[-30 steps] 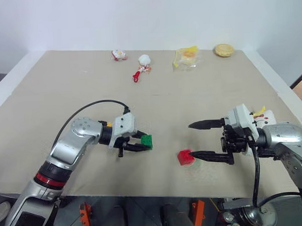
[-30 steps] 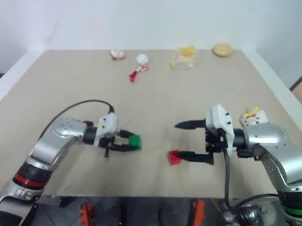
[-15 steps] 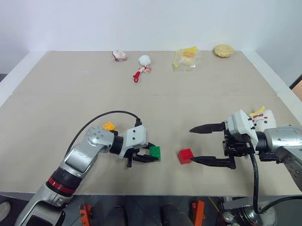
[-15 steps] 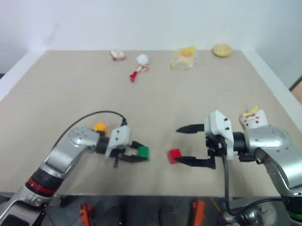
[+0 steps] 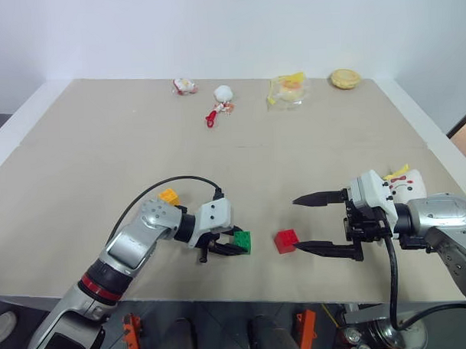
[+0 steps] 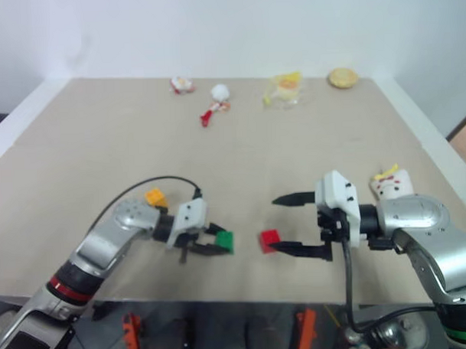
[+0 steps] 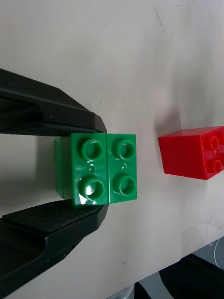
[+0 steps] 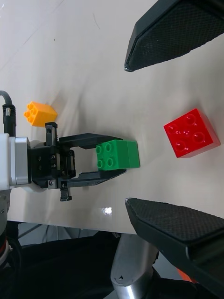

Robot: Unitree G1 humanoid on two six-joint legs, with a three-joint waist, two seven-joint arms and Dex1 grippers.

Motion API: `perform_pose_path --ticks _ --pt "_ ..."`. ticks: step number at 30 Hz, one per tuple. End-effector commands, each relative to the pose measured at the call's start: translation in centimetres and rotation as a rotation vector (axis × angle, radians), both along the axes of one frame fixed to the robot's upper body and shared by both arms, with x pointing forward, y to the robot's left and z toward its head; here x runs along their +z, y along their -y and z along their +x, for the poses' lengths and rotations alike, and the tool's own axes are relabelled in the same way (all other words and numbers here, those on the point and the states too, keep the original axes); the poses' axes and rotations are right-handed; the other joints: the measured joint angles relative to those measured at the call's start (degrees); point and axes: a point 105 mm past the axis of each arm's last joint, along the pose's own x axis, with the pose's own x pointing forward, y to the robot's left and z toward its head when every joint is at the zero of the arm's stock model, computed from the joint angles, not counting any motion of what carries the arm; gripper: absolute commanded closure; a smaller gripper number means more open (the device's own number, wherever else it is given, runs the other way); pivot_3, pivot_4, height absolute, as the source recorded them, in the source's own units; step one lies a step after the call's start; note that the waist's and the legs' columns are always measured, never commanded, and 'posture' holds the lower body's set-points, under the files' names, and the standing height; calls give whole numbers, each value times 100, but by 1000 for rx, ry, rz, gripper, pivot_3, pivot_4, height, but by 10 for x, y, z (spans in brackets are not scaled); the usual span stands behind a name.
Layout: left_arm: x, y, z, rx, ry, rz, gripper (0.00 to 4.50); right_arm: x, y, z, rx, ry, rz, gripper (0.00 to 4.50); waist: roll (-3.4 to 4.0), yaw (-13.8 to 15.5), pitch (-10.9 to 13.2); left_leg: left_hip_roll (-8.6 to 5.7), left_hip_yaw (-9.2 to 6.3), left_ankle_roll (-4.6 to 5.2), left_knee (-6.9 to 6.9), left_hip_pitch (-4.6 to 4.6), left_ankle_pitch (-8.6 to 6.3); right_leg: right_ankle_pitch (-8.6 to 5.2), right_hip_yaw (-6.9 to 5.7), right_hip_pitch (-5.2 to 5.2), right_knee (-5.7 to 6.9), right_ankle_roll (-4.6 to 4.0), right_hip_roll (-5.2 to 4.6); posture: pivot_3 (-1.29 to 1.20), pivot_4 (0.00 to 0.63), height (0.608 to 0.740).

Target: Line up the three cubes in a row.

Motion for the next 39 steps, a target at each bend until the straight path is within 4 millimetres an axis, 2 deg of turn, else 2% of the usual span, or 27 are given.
perform_pose_path --ticks 1,5,7,11,14,17,21,27,34,39 --pt "0 1 0 1 -1 4 1572 9 3 0 -7 44 -11 0 0 0 0 0 0 0 0 0 0 0 0 -1 0 0 0 0 150 738" --pt "3 0 -1 -2 3 7 156 10 3 0 -4 44 -8 0 0 0 0 0 0 0 -1 -1 0 0 0 -1 0 0 0 0 150 738" --pt "14 1 -1 4 3 -25 69 12 3 -1 1 39 5 0 0 0 0 0 0 0 -1 -1 0 0 0 -2 0 0 0 0 150 738" --pt "49 0 -5 26 -29 -155 69 19 0 -4 14 32 53 0 -1 0 1 0 0 0 -1 -3 0 0 0 -2 0 0 0 0 150 738" --pt "84 -16 -5 105 -36 -277 69 35 -5 -6 27 40 147 0 -4 -12 3 2 -1 0 -1 -3 0 0 0 -3 3 1 1 0 150 738" --pt "97 -42 12 286 28 -300 69 43 -10 1 -1 72 191 0 -3 -20 2 5 -4 0 -2 7 0 0 -1 -1 9 0 7 0 150 738" --pt "90 -89 30 481 69 -242 69 45 -23 12 -4 74 212 0 -5 -26 3 6 -8 3 -1 11 2 3 -1 -3 14 -5 12 0 150 738" --pt "65 -129 37 562 66 -144 69 42 -36 20 49 67 212 0 -17 11 10 6 -5 2 -2 2 1 -1 0 -9 12 -8 8 0 150 738" --pt "52 -147 58 610 52 -131 69 40 -38 21 64 68 202 0 -21 18 12 5 -2 1 -8 -5 1 -4 -8 -14 10 -11 1 0 150 738" --pt "30 -141 64 579 12 -87 69 40 -38 19 57 70 200 0 -21 7 12 6 -1 1 -14 -2 1 -5 -8 -14 10 -13 2 0 150 738"
